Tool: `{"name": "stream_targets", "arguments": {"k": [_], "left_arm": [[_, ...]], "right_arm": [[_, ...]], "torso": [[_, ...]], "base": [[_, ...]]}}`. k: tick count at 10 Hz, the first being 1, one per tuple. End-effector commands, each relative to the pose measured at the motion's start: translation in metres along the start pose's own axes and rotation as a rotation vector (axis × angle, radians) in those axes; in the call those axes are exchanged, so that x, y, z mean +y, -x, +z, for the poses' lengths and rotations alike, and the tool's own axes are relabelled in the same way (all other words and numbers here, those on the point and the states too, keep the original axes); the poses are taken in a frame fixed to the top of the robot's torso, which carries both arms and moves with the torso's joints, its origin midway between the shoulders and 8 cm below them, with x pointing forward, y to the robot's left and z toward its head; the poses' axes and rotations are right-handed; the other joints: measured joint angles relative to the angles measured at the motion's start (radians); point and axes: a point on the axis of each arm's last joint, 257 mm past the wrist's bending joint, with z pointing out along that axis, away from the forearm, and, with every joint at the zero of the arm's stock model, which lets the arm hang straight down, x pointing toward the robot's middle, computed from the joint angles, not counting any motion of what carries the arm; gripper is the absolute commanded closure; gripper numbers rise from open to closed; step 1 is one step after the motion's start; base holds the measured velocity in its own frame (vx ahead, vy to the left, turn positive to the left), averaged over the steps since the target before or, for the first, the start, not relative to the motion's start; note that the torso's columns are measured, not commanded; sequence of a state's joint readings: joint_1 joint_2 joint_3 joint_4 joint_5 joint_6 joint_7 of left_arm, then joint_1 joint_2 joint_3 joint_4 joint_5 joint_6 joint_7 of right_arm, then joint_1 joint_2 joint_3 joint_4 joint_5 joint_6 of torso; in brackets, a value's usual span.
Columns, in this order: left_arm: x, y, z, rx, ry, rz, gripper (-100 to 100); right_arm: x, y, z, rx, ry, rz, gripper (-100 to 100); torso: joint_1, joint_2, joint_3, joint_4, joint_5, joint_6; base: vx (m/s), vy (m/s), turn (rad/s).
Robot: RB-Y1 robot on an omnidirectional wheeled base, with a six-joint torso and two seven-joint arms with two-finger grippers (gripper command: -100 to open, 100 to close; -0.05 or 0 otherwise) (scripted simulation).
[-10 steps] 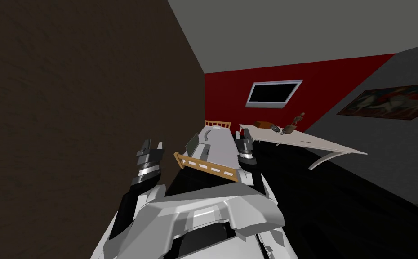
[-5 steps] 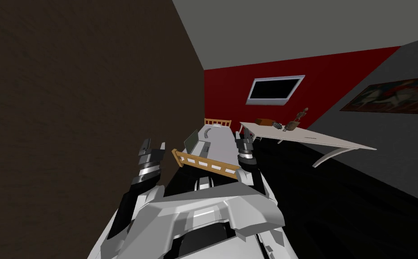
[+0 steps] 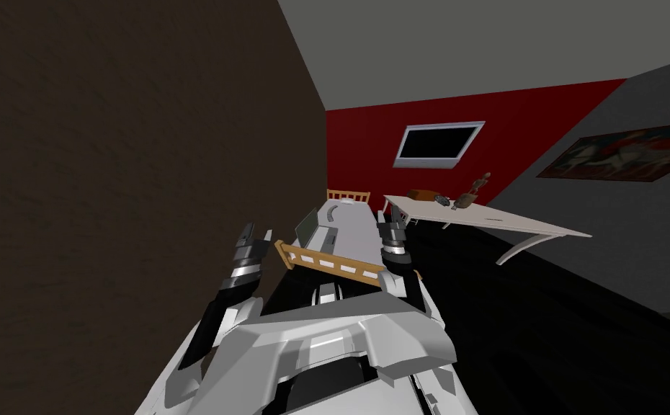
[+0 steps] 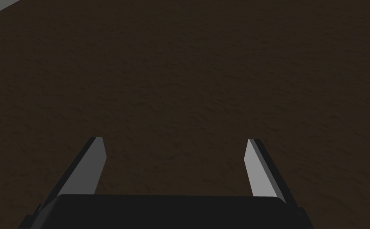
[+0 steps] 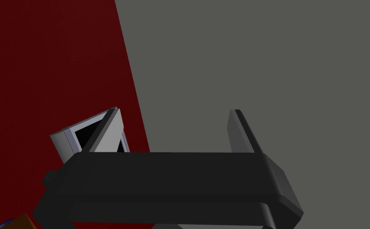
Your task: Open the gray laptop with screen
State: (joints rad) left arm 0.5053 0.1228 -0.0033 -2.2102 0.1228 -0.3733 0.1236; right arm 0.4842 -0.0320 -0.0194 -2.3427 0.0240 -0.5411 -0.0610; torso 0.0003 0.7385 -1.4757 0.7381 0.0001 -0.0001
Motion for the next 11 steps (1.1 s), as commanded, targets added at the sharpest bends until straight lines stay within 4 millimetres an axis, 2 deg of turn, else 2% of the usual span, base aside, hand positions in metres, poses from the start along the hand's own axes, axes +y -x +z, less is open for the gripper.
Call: {"name": "stream_targets", "arguments": {"k": [1,5,6,9,10,11], "left_arm": [[0.024,-0.006,0.000,0.026,0.049,-0.012,-100],[0.065,-0.012,-0.001,0.050,0.133,-0.040,-100],[0.065,-0.012,-0.001,0.050,0.133,-0.040,-100],[0.101,-0.017,-0.005,0.060,0.206,-0.069,-100],[0.101,-0.017,-0.005,0.060,0.206,-0.069,-100],[0.114,-0.019,-0.007,0.062,0.232,-0.081,-100]], "right_arm": [[0.000,0.000,0.000,0.000,0.000,0.000,0],[0.000,0.000,0.000,0.000,0.000,0.000,0],[0.000,0.000,0.000,0.000,0.000,0.000,0],[0.000,0.000,0.000,0.000,0.000,0.000,0],[0.000,0.000,0.000,0.000,0.000,0.000,0],[0.000,0.000,0.000,0.000,0.000,0.000,0]], "torso": [[0.000,0.000,0.000,0.000,0.000,0.000],[0.000,-0.001,0.000,0.000,0.000,0.000],[-0.001,-0.001,0.000,0.000,0.000,0.000],[0.001,-0.001,0.000,0.000,0.000,0.000],[0.001,-0.001,-0.001,0.000,0.000,0.000],[-0.001,-0.001,0.000,0.000,0.000,0.000]], "base": [[0.035,0.061,-0.055],[0.037,0.084,-0.063],[0.021,0.055,-0.020],[0.027,0.079,-0.060],[0.024,0.061,-0.027],[0.027,0.053,-0.044]]}}
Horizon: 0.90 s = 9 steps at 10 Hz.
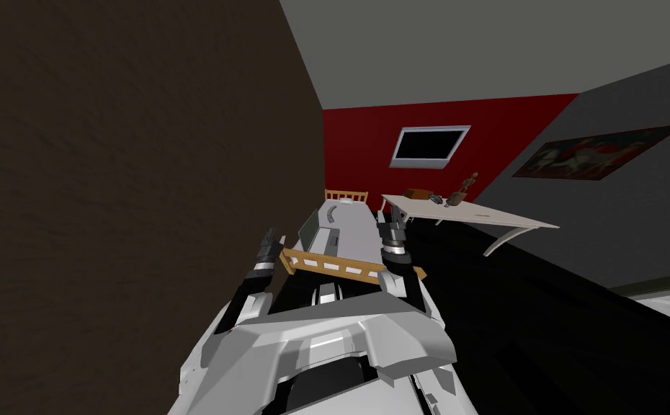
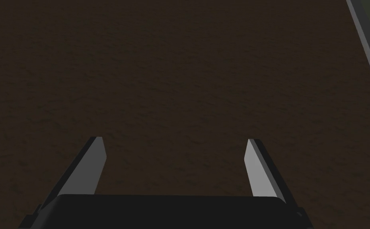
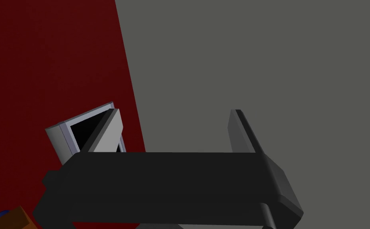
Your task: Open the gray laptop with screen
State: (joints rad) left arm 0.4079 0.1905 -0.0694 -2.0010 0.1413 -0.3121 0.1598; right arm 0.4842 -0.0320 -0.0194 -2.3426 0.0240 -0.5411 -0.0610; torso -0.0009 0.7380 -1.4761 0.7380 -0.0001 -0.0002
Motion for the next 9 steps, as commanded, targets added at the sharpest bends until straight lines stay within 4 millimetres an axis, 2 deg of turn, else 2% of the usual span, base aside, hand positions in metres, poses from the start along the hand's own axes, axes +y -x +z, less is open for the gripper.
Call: {"name": "stream_targets", "arguments": {"k": [1,3,4,9], "left_arm": [[0.030,-0.002,0.003,0.005,0.058,-0.026,-100],[0.057,-0.005,0.004,0.008,0.112,-0.050,-100],[0.057,-0.005,0.004,0.008,0.112,-0.050,-100],[0.124,-0.015,0.001,0.014,0.252,-0.110,-100]], "right_arm": [[0.000,0.000,0.000,0.000,0.000,0.000,0],[0.000,0.000,0.000,0.000,0.000,0.000,0],[0.000,0.000,0.000,0.000,0.000,0.000,0],[0.000,0.000,0.000,0.000,0.000,0.000,0]], "torso": [[0.000,0.000,0.000,0.000,0.000,0.000],[0.003,-0.001,-0.001,0.000,0.001,0.000],[0.002,-0.001,-0.001,0.000,0.000,0.000],[0.002,-0.001,0.000,0.000,0.001,0.000]], "base": [[0.034,0.093,-0.102],[0.055,0.108,-0.085],[0.036,0.076,-0.021],[0.048,0.096,-0.081]]}}
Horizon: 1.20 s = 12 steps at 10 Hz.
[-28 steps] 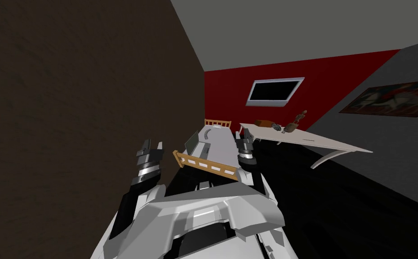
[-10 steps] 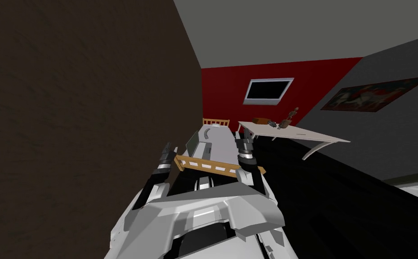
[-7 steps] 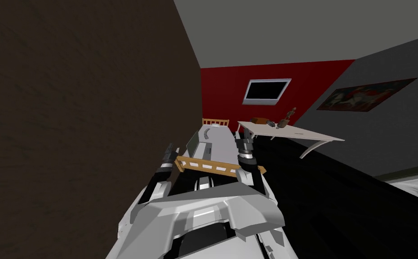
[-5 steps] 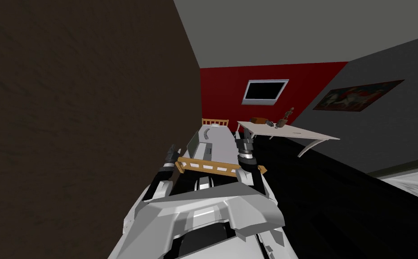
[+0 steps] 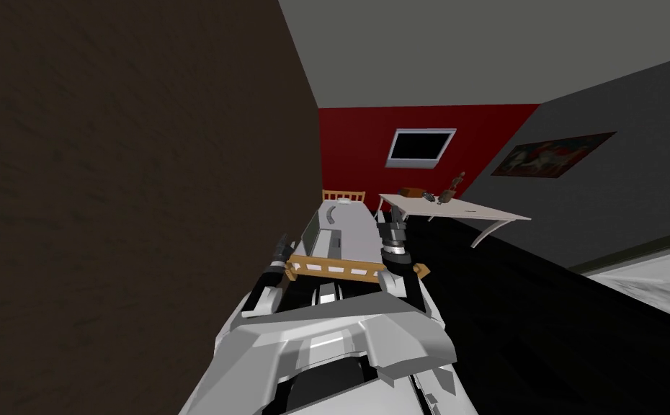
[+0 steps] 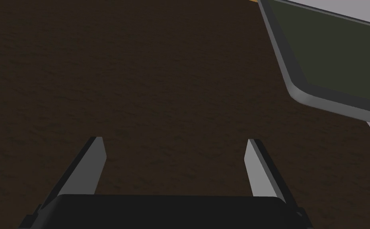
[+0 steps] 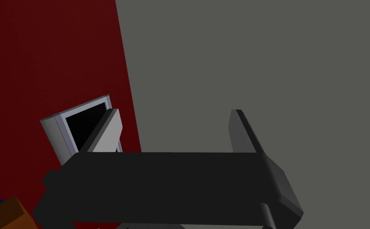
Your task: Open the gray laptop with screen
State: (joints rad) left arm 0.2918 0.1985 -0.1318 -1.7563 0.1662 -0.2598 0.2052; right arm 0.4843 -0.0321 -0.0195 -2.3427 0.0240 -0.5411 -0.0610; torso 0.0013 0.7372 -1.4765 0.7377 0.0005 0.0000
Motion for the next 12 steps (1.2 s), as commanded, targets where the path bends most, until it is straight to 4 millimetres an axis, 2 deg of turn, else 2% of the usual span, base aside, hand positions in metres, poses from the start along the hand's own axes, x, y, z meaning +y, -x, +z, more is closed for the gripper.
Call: {"name": "stream_targets", "arguments": {"k": [1,7,12], "left_arm": [[0.023,-0.002,0.002,0.000,0.051,-0.019,-100],[0.092,-0.017,0.008,0.001,0.196,-0.096,-100],[0.134,-0.042,0.010,0.001,0.283,-0.173,-100]], "right_arm": [[0.000,0.000,0.000,0.000,0.000,0.000,0],[0.000,0.000,0.000,0.000,0.000,0.000,0],[0.000,0.000,0.000,0.000,0.000,0.000,0]], "torso": [[-0.001,0.000,0.000,0.000,0.000,0.000],[-0.001,0.001,0.000,0.000,0.000,0.000],[-0.002,0.001,0.001,0.000,0.000,0.000]], "base": [[0.037,0.095,-0.028],[0.039,0.109,-0.078],[0.037,0.083,-0.062]]}}
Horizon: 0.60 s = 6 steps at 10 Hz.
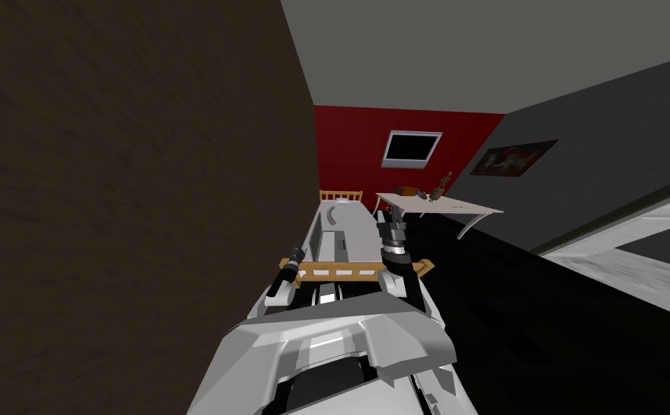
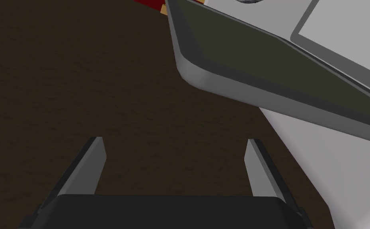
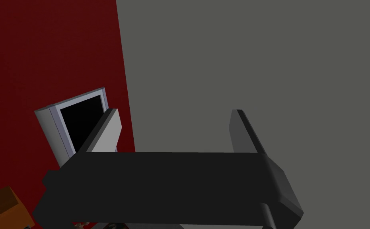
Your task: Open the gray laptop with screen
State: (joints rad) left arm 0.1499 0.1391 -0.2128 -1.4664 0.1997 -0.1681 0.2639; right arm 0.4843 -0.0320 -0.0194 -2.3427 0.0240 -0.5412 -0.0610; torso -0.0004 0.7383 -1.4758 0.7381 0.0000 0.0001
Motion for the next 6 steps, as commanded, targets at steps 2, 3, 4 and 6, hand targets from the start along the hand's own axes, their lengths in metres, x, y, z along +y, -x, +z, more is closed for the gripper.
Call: {"name": "stream_targets", "arguments": {"k": [2,3,4,6], "left_arm": [[0.028,-0.023,0.006,0.006,0.047,-0.071,-100],[0.034,-0.033,0.009,0.009,0.054,-0.097,-100],[0.039,-0.044,0.011,0.012,0.059,-0.126,-100],[0.044,-0.067,0.015,0.019,0.063,-0.182,-100]], "right_arm": [[0.000,0.000,0.000,0.000,0.000,0.000,0],[0.000,0.000,0.000,0.000,0.000,0.000,0],[0.000,0.000,0.000,0.000,0.000,0.000,0],[0.000,0.000,0.000,0.000,0.000,0.000,0]], "torso": [[0.000,0.001,0.000,0.000,0.000,0.000],[0.000,0.000,0.000,0.000,0.000,0.000],[0.000,0.000,0.000,0.000,0.000,0.000],[0.000,0.000,0.000,0.000,0.000,0.000]], "base": [[0.016,0.066,-0.044],[0.009,0.059,-0.034],[0.007,0.052,-0.034],[0.006,0.038,-0.018]]}}
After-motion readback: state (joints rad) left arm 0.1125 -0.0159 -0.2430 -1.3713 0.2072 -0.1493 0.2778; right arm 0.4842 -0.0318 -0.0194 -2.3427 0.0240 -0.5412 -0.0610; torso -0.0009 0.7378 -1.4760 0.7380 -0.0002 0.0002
